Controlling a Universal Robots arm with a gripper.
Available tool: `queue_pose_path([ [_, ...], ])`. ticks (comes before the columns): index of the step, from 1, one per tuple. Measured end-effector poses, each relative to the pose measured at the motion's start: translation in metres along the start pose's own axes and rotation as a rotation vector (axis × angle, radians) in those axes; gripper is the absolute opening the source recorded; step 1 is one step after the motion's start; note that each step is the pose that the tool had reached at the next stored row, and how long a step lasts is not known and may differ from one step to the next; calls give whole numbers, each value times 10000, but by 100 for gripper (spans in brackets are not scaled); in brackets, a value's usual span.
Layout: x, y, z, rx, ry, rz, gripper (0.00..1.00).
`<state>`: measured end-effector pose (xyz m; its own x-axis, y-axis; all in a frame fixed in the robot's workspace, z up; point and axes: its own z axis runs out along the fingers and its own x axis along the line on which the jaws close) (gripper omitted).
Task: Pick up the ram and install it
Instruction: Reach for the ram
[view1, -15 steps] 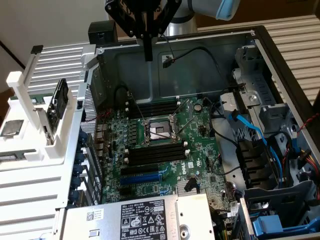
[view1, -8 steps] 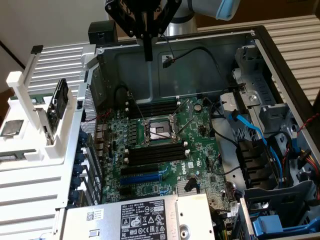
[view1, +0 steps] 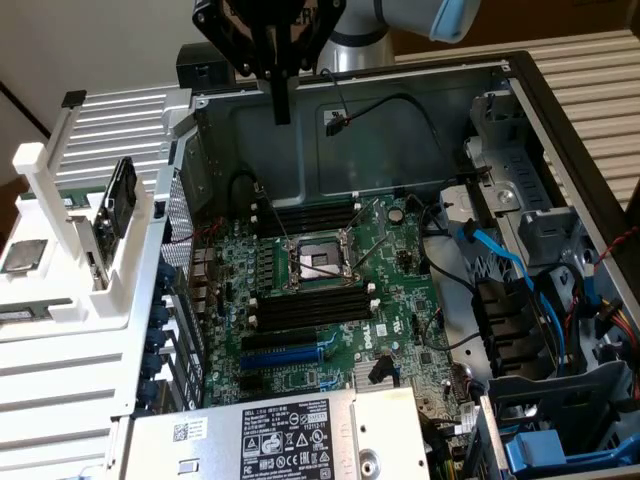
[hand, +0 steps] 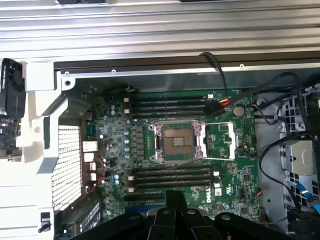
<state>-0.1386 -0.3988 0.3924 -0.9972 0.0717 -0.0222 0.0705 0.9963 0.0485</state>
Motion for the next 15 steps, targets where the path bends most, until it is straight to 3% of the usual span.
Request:
queue_pose_path([
  [6,240,-17,-6,0,1,0,10],
  [7,333,-23,-8,0,0,1,10],
  [10,457,-33,-11,-8,0,1,10],
  [12,631,-45,-16,-35,3,1,10],
  [15,770,-55,-19,-52,4,0,10],
])
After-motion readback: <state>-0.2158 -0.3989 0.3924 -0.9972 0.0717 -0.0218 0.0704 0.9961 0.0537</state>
